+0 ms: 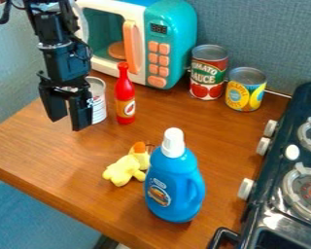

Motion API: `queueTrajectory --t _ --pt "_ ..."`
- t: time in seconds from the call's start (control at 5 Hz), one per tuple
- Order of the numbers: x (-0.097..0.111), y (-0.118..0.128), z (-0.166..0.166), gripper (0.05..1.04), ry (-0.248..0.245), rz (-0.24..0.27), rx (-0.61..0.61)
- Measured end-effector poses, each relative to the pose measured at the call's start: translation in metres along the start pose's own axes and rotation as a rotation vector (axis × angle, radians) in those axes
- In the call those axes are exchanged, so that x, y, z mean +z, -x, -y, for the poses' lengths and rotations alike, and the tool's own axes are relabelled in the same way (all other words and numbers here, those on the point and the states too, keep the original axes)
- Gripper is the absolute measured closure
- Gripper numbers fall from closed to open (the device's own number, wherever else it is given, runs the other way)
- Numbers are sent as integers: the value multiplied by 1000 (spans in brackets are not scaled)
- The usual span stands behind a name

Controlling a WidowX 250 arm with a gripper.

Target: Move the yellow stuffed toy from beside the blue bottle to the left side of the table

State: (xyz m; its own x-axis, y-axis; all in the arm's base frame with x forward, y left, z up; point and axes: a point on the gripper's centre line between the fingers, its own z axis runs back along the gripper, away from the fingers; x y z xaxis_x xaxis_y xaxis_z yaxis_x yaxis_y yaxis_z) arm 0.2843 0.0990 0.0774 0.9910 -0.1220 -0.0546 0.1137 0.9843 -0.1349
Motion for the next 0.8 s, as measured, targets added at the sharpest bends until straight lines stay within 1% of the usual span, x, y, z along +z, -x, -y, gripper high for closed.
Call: queueTrajectory --t 0.2,0.4,0.6,0.8 --pt "-8 3 1 83 15 -27 4" --pt "-23 7 32 83 29 -89 -135" --pt "-17 9 65 83 0 -74 -302" --pt "-24 9 78 83 -51 -85 -321"
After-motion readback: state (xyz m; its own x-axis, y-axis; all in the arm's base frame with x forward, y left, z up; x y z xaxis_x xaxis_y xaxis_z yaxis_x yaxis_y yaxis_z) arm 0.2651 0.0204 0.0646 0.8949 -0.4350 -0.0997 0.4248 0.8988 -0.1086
